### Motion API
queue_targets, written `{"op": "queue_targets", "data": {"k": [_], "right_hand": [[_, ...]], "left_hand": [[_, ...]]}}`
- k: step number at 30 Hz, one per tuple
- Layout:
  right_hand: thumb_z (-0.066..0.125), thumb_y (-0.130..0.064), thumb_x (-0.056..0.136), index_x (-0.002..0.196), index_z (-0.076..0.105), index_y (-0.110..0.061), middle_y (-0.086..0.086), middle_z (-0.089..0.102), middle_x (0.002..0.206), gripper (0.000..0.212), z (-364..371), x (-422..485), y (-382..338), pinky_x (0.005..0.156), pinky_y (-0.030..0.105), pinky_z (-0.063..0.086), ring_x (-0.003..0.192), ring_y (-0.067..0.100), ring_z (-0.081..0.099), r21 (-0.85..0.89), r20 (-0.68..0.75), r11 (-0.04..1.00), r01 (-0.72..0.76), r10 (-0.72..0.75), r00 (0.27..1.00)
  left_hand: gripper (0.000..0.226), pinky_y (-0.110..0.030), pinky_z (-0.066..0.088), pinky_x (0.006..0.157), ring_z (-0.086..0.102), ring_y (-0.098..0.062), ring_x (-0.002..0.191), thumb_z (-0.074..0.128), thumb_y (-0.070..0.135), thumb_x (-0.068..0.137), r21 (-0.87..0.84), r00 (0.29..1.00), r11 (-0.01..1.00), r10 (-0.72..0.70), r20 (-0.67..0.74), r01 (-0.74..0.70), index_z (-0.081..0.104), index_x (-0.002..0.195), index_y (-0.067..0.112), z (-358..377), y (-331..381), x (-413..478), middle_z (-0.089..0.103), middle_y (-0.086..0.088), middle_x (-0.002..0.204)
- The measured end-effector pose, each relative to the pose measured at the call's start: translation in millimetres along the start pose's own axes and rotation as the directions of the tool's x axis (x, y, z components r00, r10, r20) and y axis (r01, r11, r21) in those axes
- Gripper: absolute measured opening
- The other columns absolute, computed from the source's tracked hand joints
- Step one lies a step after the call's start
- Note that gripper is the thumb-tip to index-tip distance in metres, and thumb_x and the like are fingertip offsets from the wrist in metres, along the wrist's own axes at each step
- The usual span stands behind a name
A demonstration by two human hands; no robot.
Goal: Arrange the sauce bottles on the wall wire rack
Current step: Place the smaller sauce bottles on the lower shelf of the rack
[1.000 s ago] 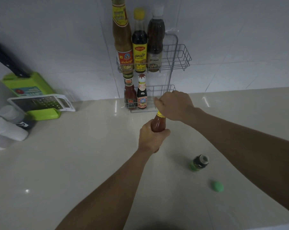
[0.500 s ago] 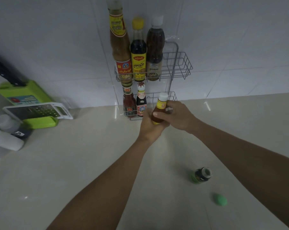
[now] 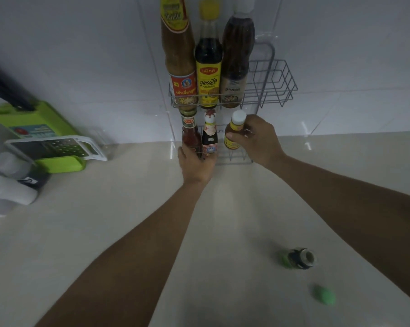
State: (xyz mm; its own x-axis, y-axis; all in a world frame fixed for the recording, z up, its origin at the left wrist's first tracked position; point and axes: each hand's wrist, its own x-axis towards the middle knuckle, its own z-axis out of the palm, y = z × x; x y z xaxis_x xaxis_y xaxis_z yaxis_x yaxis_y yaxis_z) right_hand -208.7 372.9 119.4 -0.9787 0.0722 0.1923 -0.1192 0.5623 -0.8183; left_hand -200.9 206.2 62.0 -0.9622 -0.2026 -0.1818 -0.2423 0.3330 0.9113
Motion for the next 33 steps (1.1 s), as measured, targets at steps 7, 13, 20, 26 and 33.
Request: {"op": "queue_targets", "data": {"k": [7, 13, 20, 26, 33], "right_hand": [[0.075, -0.024, 0.085, 0.105, 0.068, -0.01, 0.004, 0.071, 0.097, 0.026, 22.5, 25.3, 15.5, 0.077, 0.02, 0.049, 0.09, 0.017, 0.064, -0.048, 0.079, 0.993, -0.112, 0.115, 0.99], [0.071, -0.033, 0.088, 0.113, 0.063, -0.011, 0.009, 0.07, 0.113, 0.034, 38.6, 32.0, 34.2, 0.082, 0.027, 0.043, 0.104, 0.024, 0.064, -0.128, 0.133, 0.977, -0.171, 0.188, 0.973], [0.068, -0.038, 0.09, 0.118, 0.06, -0.011, 0.01, 0.068, 0.117, 0.04, 40.6, 30.9, 35.6, 0.084, 0.028, 0.04, 0.109, 0.027, 0.061, -0.186, 0.161, 0.963, -0.194, 0.225, 0.961], [0.066, -0.043, 0.09, 0.129, 0.055, -0.014, 0.008, 0.063, 0.127, 0.05, 34.3, 25.4, 28.2, 0.088, 0.028, 0.037, 0.12, 0.027, 0.056, -0.198, 0.227, 0.962, -0.188, 0.231, 0.946], [0.061, -0.048, 0.093, 0.155, 0.026, -0.012, 0.009, 0.034, 0.159, 0.08, -6.2, 4.2, 7.2, 0.115, 0.034, 0.028, 0.145, 0.026, 0.032, -0.277, 0.175, 0.944, -0.177, 0.231, 0.957]], "left_hand": [[0.106, -0.049, 0.048, 0.109, 0.057, -0.026, 0.131, 0.078, 0.067, 0.057, -0.076, 0.996, 0.993, -0.083, 0.032, 0.085, 0.043, 0.145, 0.021, 17.4, -63.5, 46.4, 0.057, -0.006, 0.142], [0.093, -0.048, 0.05, 0.107, 0.057, -0.024, 0.127, 0.073, 0.047, 0.06, -0.069, 0.998, 0.997, -0.017, 0.055, 0.02, 0.043, 0.145, 0.023, 2.2, -37.2, 26.1, 0.057, -0.005, 0.138], [0.102, -0.05, 0.049, 0.109, 0.055, -0.027, 0.13, 0.072, 0.047, 0.058, -0.061, 0.994, 0.997, -0.049, 0.099, 0.056, 0.037, 0.149, 0.018, 3.0, -44.4, 29.1, 0.051, -0.009, 0.144], [0.112, -0.043, 0.03, 0.122, 0.031, -0.032, 0.148, 0.074, 0.035, 0.077, 0.02, 0.994, 0.997, -0.07, 0.08, 0.069, 0.005, 0.161, 0.009, -6.7, -18.0, -1.9, 0.015, -0.011, 0.165], [0.094, -0.032, 0.039, 0.111, 0.041, -0.023, 0.134, 0.073, 0.008, 0.079, -0.001, 0.953, 0.982, 0.186, 0.241, -0.191, 0.018, 0.156, 0.014, 10.1, -24.5, -50.7, 0.031, -0.008, 0.15]]}}
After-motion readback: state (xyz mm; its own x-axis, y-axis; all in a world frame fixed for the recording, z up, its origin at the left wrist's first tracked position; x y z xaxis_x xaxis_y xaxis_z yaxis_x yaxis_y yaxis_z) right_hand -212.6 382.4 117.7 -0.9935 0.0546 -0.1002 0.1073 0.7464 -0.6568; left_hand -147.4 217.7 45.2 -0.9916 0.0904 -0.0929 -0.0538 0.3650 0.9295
